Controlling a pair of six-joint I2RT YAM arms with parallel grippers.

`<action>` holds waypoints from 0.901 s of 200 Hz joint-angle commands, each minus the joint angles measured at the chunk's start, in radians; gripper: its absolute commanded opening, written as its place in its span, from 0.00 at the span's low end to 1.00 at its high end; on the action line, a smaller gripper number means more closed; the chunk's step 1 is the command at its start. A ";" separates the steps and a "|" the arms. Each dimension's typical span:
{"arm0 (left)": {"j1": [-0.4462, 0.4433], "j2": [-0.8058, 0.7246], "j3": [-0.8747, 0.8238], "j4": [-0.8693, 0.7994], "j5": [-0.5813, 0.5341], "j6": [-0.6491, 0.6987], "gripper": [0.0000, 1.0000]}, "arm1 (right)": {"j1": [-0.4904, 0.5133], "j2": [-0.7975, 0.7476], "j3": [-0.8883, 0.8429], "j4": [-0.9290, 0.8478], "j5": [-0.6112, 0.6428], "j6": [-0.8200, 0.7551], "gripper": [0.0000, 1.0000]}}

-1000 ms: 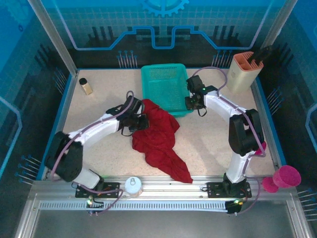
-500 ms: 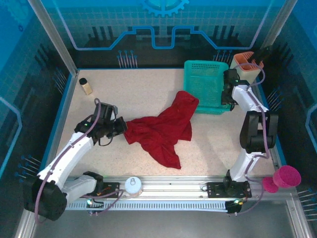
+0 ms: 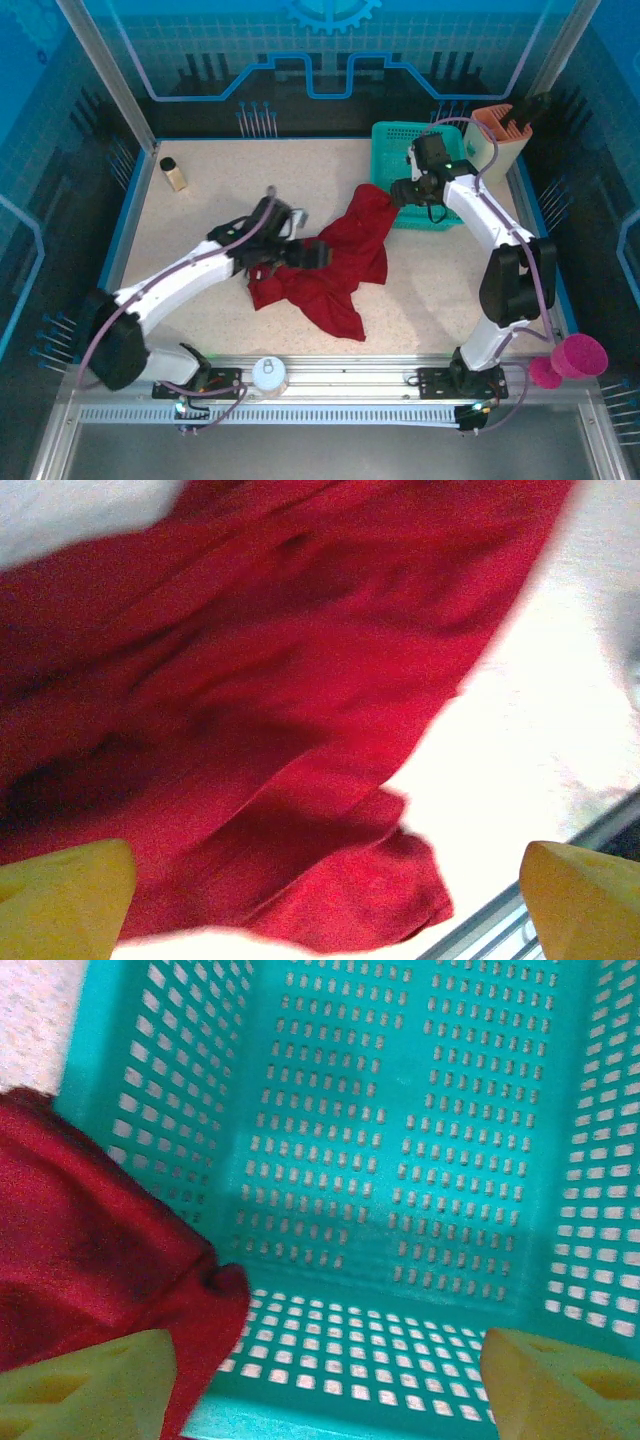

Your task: Fold the inside-out t-shirt

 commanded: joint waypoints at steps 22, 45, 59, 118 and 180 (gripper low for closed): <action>-0.072 0.373 0.251 0.145 -0.094 0.113 0.99 | -0.006 -0.125 -0.101 0.034 -0.082 0.077 0.82; -0.091 0.507 0.343 0.143 -0.105 0.160 0.81 | -0.019 -0.172 -0.160 0.037 -0.106 0.101 0.82; -0.088 0.511 0.348 0.128 -0.144 0.172 0.42 | -0.026 -0.196 -0.192 0.052 -0.129 0.100 0.82; 0.153 -0.070 -0.017 0.058 -0.042 0.023 0.00 | 0.071 -0.262 -0.215 0.044 -0.241 0.011 0.79; 0.274 -0.270 -0.258 0.015 0.138 -0.041 0.85 | 0.151 -0.143 -0.236 0.082 -0.178 0.172 0.84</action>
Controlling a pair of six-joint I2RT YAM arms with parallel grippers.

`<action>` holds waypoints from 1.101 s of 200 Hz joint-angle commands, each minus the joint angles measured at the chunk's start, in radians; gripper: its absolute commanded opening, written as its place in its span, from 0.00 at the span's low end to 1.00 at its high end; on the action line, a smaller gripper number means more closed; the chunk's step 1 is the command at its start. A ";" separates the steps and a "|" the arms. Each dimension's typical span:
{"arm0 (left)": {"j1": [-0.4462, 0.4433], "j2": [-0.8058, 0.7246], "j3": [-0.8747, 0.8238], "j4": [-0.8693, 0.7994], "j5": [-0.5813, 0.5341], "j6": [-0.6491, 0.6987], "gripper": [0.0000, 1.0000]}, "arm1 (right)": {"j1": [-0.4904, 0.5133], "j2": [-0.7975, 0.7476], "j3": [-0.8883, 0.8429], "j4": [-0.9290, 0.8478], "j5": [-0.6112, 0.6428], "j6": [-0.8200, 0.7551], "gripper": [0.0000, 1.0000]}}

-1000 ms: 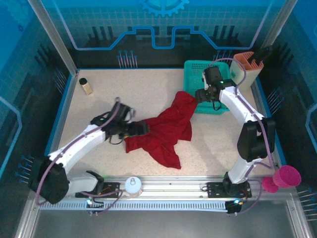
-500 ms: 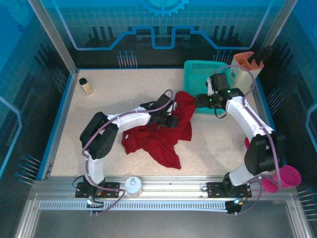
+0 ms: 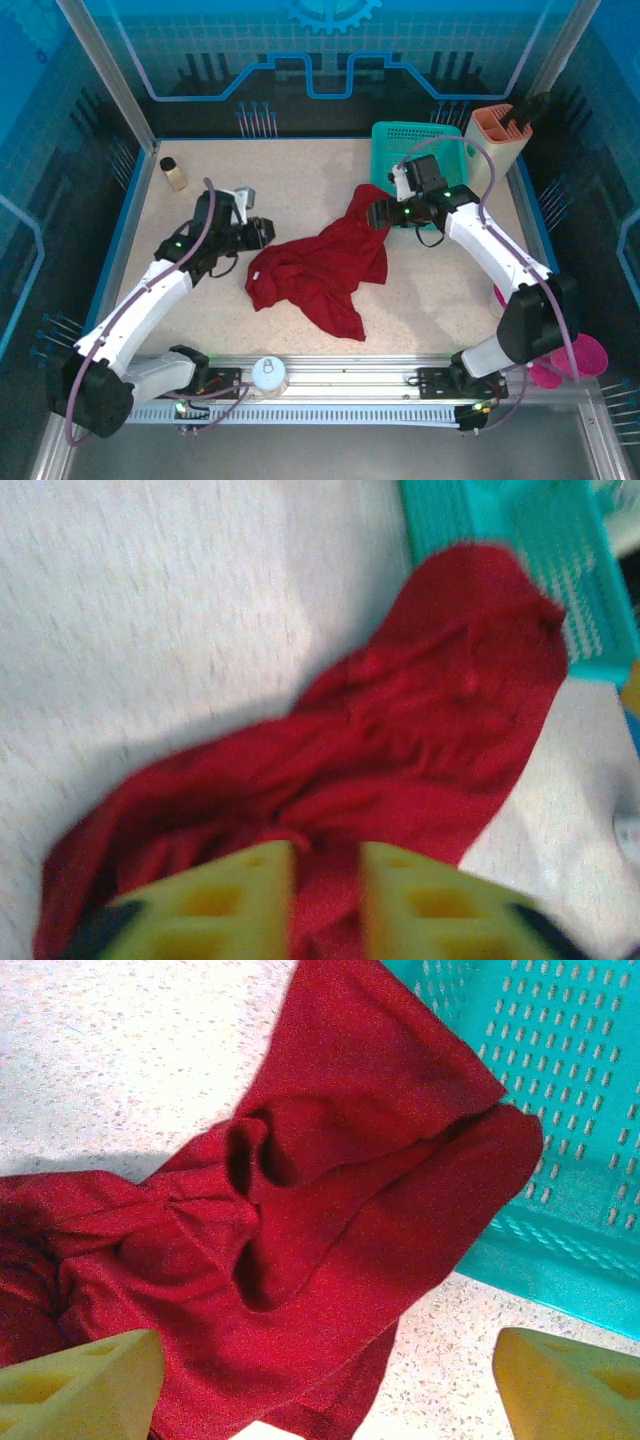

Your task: Fold the inside-out t-shirt

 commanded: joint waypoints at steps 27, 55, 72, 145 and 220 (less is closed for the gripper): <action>-0.002 -0.009 -0.106 -0.078 0.079 -0.105 0.90 | 0.075 0.106 -0.054 0.074 0.067 0.121 0.75; -0.002 0.016 -0.118 -0.112 0.072 -0.110 0.93 | 0.097 0.107 -0.089 0.194 0.060 0.088 0.25; -0.002 0.040 -0.108 -0.143 0.077 -0.109 0.93 | 0.130 0.076 -0.069 0.242 -0.017 -0.021 0.00; 0.178 -0.105 0.009 -0.319 0.102 -0.163 0.99 | 0.468 0.138 0.072 0.344 -0.532 -0.046 0.49; 0.127 0.034 0.018 -0.258 0.128 -0.119 0.99 | 0.187 0.099 0.062 0.121 0.287 -0.085 0.77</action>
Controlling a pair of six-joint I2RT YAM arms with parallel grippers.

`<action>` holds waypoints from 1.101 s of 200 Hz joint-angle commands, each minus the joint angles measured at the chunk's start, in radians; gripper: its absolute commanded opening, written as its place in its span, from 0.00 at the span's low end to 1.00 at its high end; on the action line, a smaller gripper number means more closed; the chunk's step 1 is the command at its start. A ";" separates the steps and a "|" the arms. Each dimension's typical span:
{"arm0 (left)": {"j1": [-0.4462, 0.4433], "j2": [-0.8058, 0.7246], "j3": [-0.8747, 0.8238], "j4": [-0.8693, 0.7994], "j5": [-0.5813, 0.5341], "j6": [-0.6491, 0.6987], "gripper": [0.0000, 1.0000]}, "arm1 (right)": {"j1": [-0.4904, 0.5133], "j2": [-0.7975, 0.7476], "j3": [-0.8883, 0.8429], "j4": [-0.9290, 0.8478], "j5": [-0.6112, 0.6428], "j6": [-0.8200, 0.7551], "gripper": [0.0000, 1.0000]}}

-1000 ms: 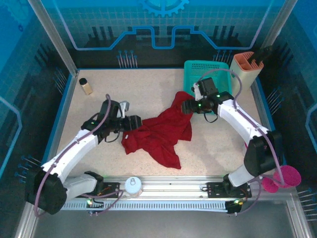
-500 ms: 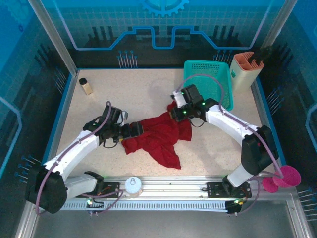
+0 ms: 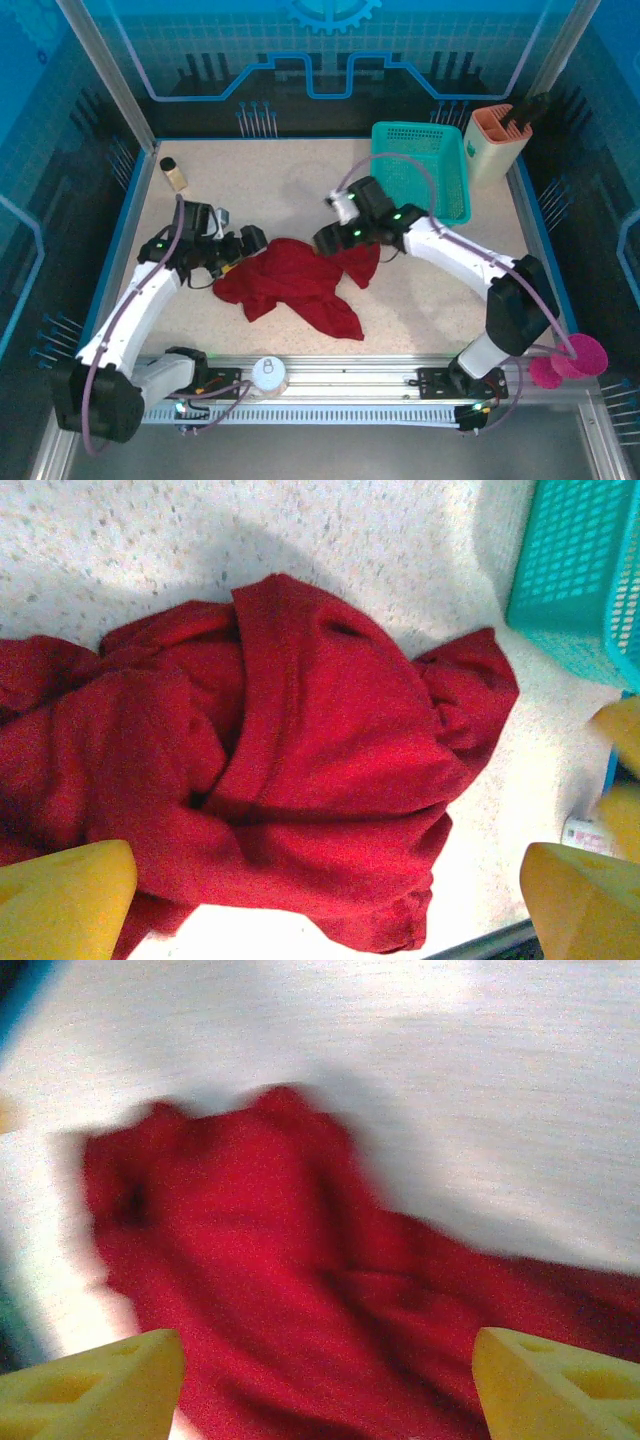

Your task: Fold the inside-out t-shirt

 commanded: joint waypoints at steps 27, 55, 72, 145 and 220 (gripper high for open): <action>-0.091 0.098 0.004 0.044 -0.060 -0.012 0.99 | -0.085 0.241 0.320 -0.196 0.521 -0.125 0.80; -0.103 0.093 -0.040 0.080 -0.073 -0.039 0.99 | -0.089 0.377 0.429 -0.271 0.532 -0.127 0.80; -0.108 0.098 -0.060 0.085 -0.074 -0.037 0.99 | -0.092 0.403 0.428 -0.311 0.589 -0.131 0.78; -0.111 0.095 -0.066 0.065 -0.074 -0.021 0.99 | -0.284 0.193 0.155 -0.337 0.671 -0.054 0.81; -0.111 0.084 -0.023 0.007 -0.082 0.011 0.99 | -0.277 -0.089 0.025 -0.304 0.624 0.011 0.85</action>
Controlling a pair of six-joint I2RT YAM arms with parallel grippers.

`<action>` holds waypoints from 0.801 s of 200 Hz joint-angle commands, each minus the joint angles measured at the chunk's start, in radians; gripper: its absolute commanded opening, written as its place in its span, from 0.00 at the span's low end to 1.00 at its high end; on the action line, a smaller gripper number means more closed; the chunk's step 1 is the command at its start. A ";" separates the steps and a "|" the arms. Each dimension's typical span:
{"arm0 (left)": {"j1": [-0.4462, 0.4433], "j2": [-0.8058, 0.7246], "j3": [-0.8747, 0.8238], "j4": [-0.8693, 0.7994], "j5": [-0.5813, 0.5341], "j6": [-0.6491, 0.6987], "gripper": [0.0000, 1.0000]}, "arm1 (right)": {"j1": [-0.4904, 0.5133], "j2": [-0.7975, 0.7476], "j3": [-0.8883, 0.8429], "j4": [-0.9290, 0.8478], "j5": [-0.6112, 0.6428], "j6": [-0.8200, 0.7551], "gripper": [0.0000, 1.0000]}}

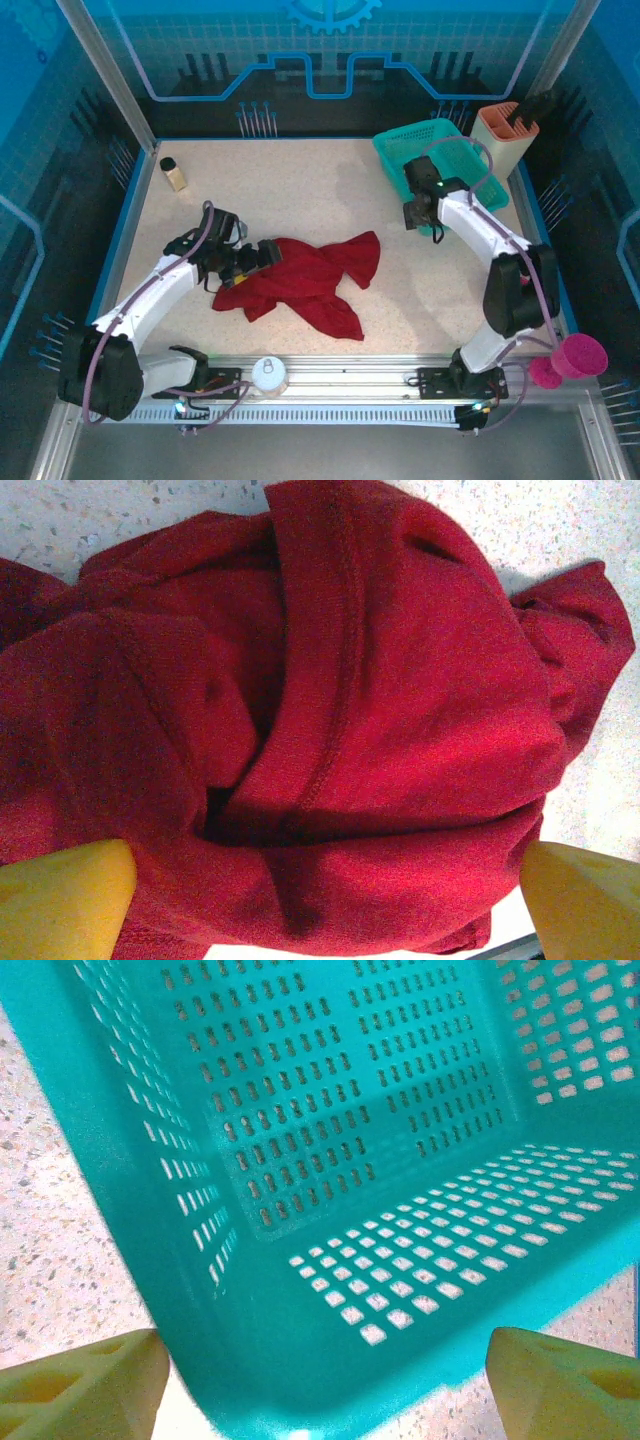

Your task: Fold the inside-out t-shirt

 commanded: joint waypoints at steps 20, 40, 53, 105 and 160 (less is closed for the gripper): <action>-0.013 -0.006 0.075 -0.068 0.025 0.067 0.99 | 0.138 -0.219 -0.094 0.107 -0.239 -0.101 0.83; -0.063 0.049 0.142 -0.108 0.017 0.133 0.99 | 0.242 -0.237 -0.126 0.114 -0.517 -0.138 0.80; -0.102 0.118 0.212 -0.162 -0.044 0.143 0.98 | 0.293 -0.217 -0.141 0.072 -0.534 -0.061 0.80; -0.126 0.330 0.309 -0.178 -0.177 0.112 0.90 | 0.317 -0.148 -0.356 0.207 -0.687 0.081 0.79; -0.131 0.499 0.373 -0.070 -0.187 0.178 0.10 | 0.288 0.058 -0.332 0.516 -0.479 0.024 0.12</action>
